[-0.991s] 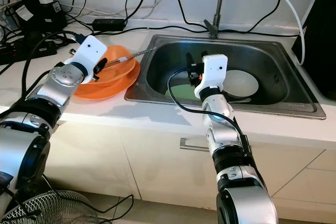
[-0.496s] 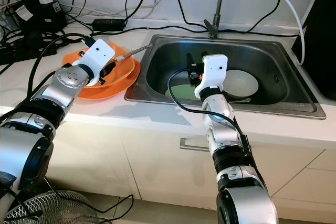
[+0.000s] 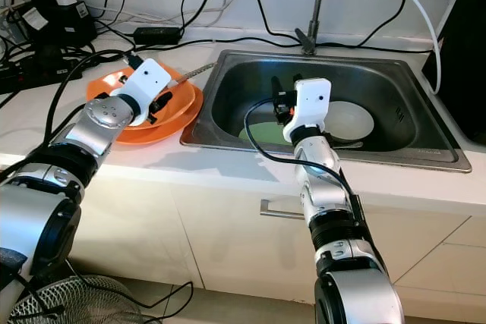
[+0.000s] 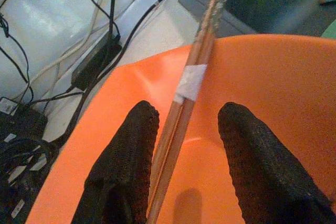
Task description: Kitchen organization
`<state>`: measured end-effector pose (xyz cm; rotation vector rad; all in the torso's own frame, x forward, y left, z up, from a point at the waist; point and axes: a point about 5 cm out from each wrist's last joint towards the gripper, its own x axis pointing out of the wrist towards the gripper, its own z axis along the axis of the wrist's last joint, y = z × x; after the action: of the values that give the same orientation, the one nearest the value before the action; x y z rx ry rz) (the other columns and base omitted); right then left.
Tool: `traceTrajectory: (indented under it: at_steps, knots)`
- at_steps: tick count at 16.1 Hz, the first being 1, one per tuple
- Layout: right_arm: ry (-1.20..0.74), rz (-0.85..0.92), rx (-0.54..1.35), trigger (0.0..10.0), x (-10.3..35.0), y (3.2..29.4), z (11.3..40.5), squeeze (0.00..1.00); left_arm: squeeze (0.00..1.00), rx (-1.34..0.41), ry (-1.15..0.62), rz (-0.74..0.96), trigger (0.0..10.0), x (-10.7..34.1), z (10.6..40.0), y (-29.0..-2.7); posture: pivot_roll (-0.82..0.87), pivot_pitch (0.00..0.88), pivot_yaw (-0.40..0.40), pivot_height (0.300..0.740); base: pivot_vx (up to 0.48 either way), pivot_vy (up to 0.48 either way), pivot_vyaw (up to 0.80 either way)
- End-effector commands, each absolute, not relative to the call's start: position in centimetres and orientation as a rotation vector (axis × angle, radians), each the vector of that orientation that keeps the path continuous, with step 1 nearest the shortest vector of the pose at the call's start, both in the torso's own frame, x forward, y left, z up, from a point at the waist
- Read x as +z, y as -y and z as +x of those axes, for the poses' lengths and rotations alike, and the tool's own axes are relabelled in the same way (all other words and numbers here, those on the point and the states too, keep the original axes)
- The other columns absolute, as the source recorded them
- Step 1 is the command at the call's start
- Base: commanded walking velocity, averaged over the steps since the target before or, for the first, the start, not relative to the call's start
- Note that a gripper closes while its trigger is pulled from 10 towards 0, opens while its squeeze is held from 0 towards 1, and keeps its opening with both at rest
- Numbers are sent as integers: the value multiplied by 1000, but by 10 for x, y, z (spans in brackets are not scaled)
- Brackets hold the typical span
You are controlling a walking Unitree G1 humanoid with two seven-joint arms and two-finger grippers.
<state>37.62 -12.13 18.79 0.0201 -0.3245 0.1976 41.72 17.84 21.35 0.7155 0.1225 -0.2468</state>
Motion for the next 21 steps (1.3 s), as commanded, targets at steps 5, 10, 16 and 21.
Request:
traceTrajectory:
  at_steps: [5,10,16,21]
  knots:
    - [333,21,186,10000,191,124,376,0,0,-251,-160,707,10000,202,415,-178,49,0,24,740,0,0,0]
    - [335,20,190,10000,193,123,377,0,0,-174,-135,690,10000,209,416,-186,52,0,21,740,0,0,0]
    - [354,30,194,10000,197,121,377,0,0,-39,-74,751,10000,227,417,-205,58,0,18,740,0,0,0]
    - [367,35,185,10000,200,123,377,0,0,83,294,817,10000,280,417,-186,52,0,19,740,0,0,0]
